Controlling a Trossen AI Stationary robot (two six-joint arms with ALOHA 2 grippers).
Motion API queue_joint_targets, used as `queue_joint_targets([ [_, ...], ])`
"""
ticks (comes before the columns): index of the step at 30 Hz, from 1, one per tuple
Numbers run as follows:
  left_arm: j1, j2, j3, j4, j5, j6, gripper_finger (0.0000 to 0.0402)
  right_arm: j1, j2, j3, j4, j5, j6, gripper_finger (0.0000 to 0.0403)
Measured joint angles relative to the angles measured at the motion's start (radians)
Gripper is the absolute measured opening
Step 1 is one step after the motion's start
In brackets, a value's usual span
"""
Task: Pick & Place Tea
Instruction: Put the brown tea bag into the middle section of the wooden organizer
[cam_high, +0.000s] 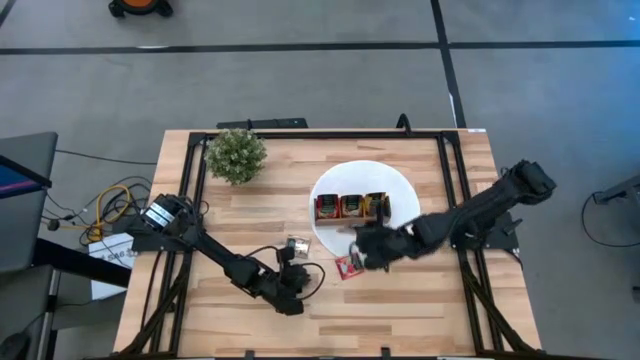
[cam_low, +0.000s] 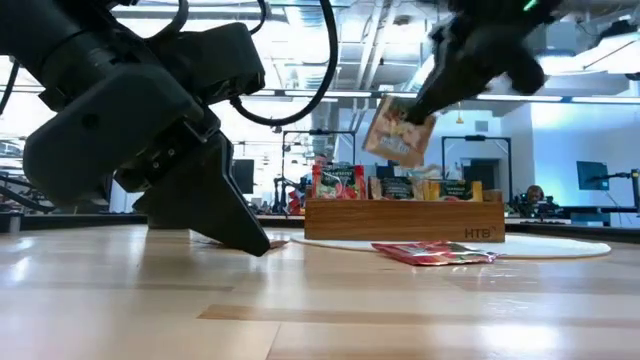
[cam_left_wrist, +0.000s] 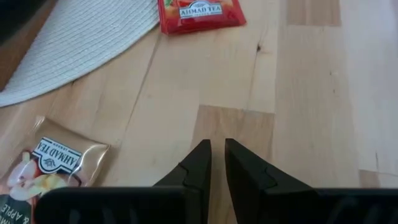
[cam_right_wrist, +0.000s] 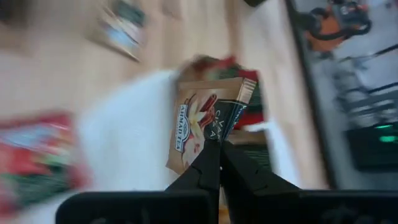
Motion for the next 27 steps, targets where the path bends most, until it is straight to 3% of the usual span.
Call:
queue_joint_targets([
  [6, 0.000, 0.000, 0.000, 0.002, -0.002, -0.001, 0.0039, -0.180, 0.037, 0.000, -0.040, 0.002, -0.281, 0.0001],
  [11, 0.000, 0.000, 0.000, -0.003, -0.003, -0.001, 0.0039, -0.255, 0.064, 0.000, -0.081, -0.079, -0.330, 0.0001],
  [14, 0.000, 0.000, 0.000, -0.009, -0.003, -0.002, 0.0039, -0.264, 0.075, 0.001, -0.087, -0.129, -0.338, 0.0001],
  [21, 0.000, 0.000, 0.000, -0.005, -0.003, -0.004, 0.0039, -0.245, 0.076, 0.000, -0.079, -0.130, -0.356, 0.0009],
  [27, 0.000, 0.000, 0.000, 0.002, -0.003, -0.005, 0.0039, -0.245, 0.075, 0.000, -0.055, -0.122, -0.356, 0.0067],
])
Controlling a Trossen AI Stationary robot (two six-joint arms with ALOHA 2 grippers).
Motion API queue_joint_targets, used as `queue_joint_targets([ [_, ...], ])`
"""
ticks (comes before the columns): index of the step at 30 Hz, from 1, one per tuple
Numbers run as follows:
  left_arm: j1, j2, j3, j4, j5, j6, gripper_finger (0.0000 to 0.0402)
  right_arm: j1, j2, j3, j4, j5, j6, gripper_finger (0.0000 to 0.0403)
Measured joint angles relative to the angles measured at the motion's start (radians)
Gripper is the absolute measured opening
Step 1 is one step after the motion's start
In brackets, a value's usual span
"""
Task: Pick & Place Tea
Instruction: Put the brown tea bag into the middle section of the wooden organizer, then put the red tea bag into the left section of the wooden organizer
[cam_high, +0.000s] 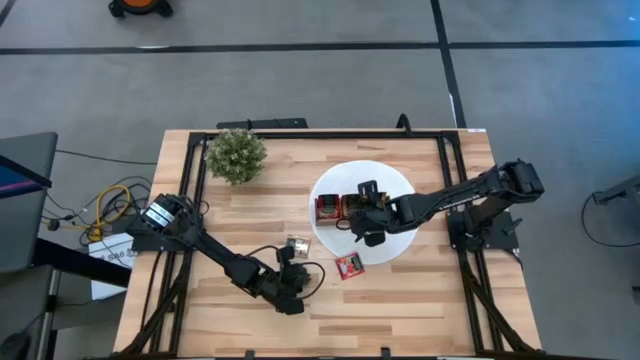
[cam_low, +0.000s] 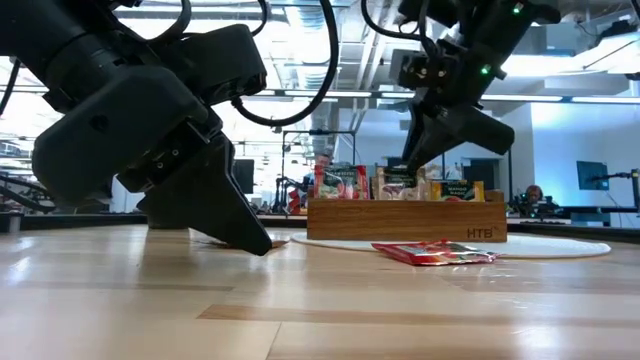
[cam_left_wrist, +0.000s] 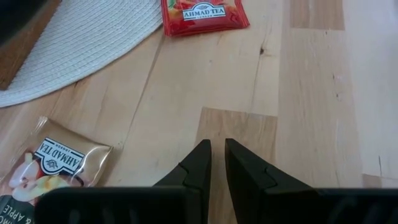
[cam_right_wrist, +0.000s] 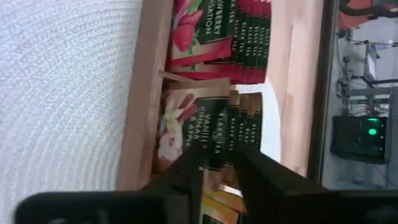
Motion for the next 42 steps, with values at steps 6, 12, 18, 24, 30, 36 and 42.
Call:
queue_joint_targets([
  [6, 0.000, 0.000, 0.000, -0.004, -0.001, 0.000, 0.0039, 0.025, -0.018, 0.003, -0.006, 0.134, 0.105, 0.0147],
  [12, -0.022, -0.086, 0.000, -0.128, -0.108, -0.078, 0.0039, 0.132, -0.047, 0.015, -0.033, 0.157, 0.438, 0.0154],
  [18, -0.081, -0.232, 0.000, -0.418, -0.278, -0.366, 0.0039, 0.380, -0.022, 0.016, 0.012, 0.113, 0.815, 0.0110],
  [24, -0.083, -0.218, 0.000, -0.440, -0.269, -0.442, 0.0056, 0.585, 0.081, 0.015, 0.129, 0.103, 1.160, 0.0085],
  [30, -0.019, -0.137, 0.000, -0.323, -0.179, -0.397, 0.0115, 0.633, 0.195, 0.002, 0.145, 0.113, 1.418, 0.0109],
  [36, 0.001, -0.046, 0.000, 0.002, -0.085, -0.054, 0.0163, 0.562, 0.197, -0.056, 0.179, 0.082, 1.444, 0.0186],
  [42, 0.001, 0.017, 0.000, 0.146, -0.063, 0.058, 0.0155, 0.463, 0.087, -0.219, 0.315, -0.024, 1.379, 0.0215],
])
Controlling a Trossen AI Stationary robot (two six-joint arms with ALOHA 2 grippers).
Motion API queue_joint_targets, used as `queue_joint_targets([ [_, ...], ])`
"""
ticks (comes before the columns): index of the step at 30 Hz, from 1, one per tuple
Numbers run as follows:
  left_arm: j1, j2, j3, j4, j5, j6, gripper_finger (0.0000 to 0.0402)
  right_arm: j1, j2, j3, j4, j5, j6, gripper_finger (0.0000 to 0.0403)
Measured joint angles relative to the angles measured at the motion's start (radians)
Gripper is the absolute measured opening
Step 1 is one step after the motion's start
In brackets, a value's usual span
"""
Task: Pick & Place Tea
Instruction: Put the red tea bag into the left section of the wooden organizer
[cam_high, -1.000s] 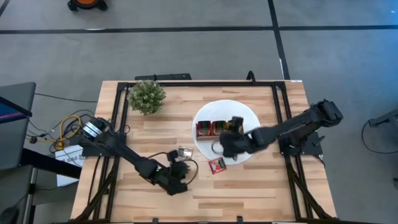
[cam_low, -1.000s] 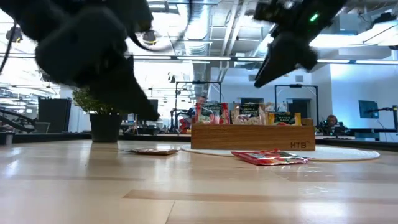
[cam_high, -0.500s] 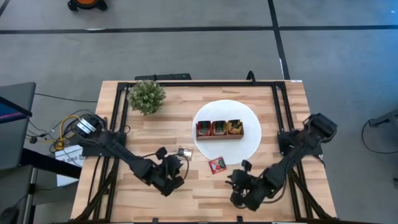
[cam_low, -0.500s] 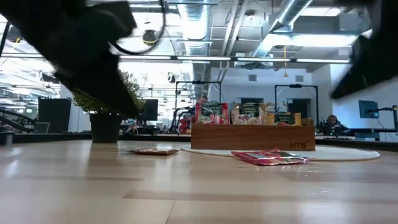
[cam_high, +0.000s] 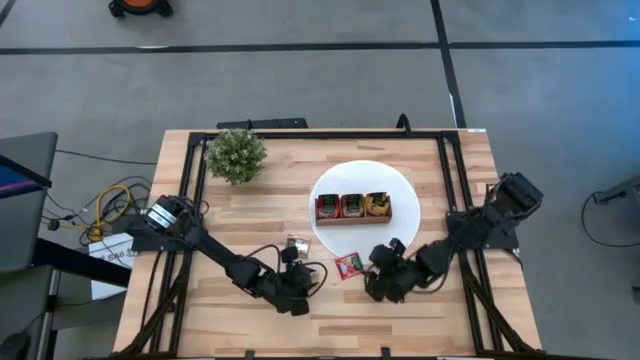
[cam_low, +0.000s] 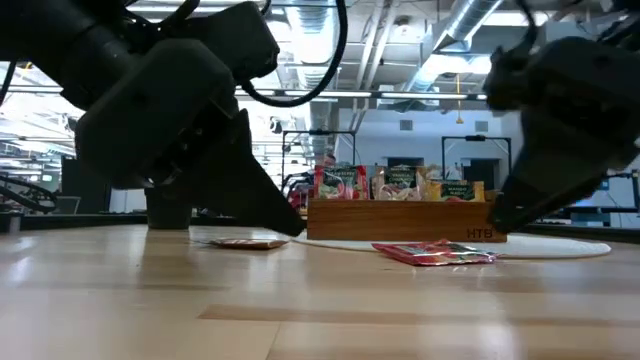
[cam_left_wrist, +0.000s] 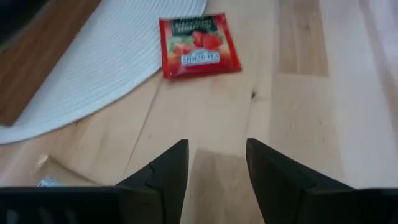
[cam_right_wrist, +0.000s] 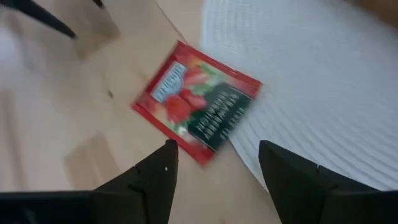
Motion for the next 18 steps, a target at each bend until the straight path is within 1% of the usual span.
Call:
queue_joint_targets([
  [3, 0.001, 0.006, 0.000, 0.012, -0.005, 0.000, 0.0145, -0.049, -0.042, -0.109, 0.202, -0.083, -0.016, 0.0211],
  [5, 0.000, 0.009, -0.001, 0.027, -0.039, 0.028, 0.0139, -0.081, -0.048, -0.160, 0.317, -0.142, -0.015, 0.0206],
  [7, 0.000, 0.017, 0.000, 0.084, -0.046, 0.063, 0.0132, -0.106, -0.041, -0.189, 0.388, -0.179, -0.015, 0.0199],
  [11, 0.000, 0.028, 0.000, 0.145, -0.054, 0.100, 0.0121, -0.153, 0.002, -0.192, 0.476, -0.243, -0.017, 0.0182],
  [13, 0.001, 0.028, 0.000, 0.147, -0.049, 0.116, 0.0117, -0.168, 0.029, -0.187, 0.530, -0.275, -0.039, 0.0170],
  [16, 0.006, 0.038, 0.000, 0.147, -0.027, 0.127, 0.0108, -0.183, 0.068, -0.187, 0.614, -0.314, -0.061, 0.0145],
  [18, 0.011, 0.053, 0.000, 0.160, -0.022, 0.126, 0.0102, -0.186, 0.097, -0.187, 0.668, -0.318, -0.071, 0.0124],
])
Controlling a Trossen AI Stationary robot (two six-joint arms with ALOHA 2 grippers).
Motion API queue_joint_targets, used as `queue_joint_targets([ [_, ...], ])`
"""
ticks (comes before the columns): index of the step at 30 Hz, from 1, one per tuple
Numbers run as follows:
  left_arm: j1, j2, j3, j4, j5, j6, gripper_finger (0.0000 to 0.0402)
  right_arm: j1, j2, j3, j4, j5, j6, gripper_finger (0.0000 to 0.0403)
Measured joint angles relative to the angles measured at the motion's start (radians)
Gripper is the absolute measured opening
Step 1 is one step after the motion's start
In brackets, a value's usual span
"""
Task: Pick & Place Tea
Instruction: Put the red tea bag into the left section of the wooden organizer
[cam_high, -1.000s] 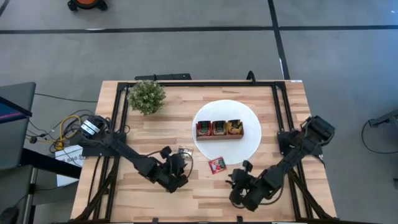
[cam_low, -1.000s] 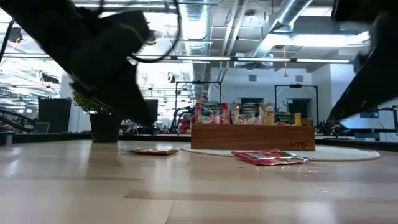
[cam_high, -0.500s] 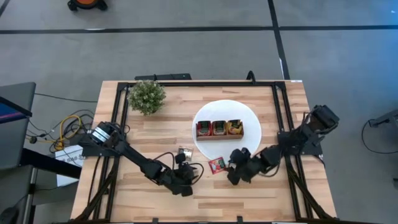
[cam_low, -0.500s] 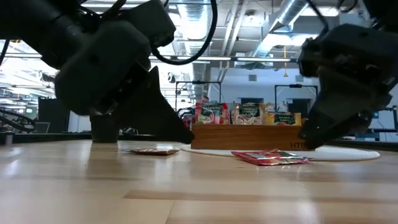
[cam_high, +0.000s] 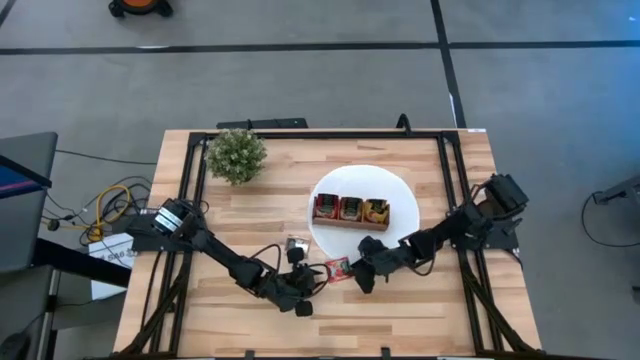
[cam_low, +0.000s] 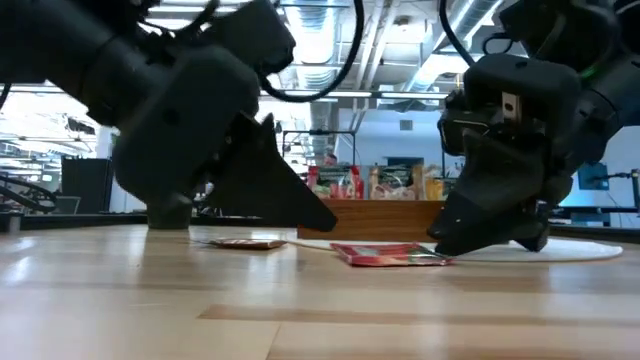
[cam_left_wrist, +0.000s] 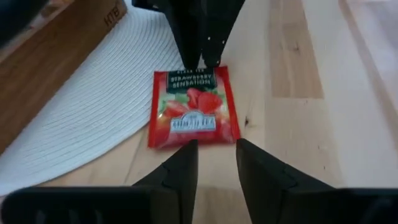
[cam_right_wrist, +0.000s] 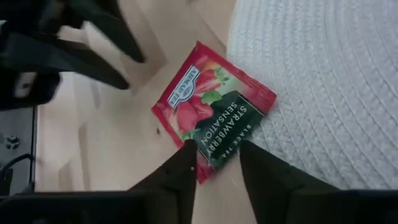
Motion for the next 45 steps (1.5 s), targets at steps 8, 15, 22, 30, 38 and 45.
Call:
queue_joint_targets([
  [8, 0.029, 0.071, 0.000, 0.048, 0.004, -0.001, 0.0077, 0.010, 0.043, 0.036, 0.048, -0.027, -0.098, 0.0050],
  [15, 0.035, 0.077, 0.000, 0.097, 0.015, -0.005, 0.0060, -0.001, 0.043, 0.075, 0.051, -0.124, -0.118, 0.0054],
  [22, 0.035, 0.077, 0.001, 0.122, 0.025, -0.006, 0.0053, -0.023, 0.043, 0.077, 0.012, -0.228, -0.093, 0.0139],
  [30, 0.037, 0.086, 0.001, 0.131, 0.131, -0.018, 0.0053, -0.026, 0.020, 0.083, -0.112, -0.287, 0.041, 0.0212],
  [38, 0.037, 0.102, 0.002, 0.167, 0.096, 0.002, 0.0053, -0.004, -0.061, 0.075, -0.148, -0.347, 0.070, 0.0180],
  [45, 0.045, 0.113, 0.053, 0.166, 0.142, 0.046, 0.0053, 0.053, -0.138, 0.074, -0.365, -0.253, 0.158, 0.0164],
])
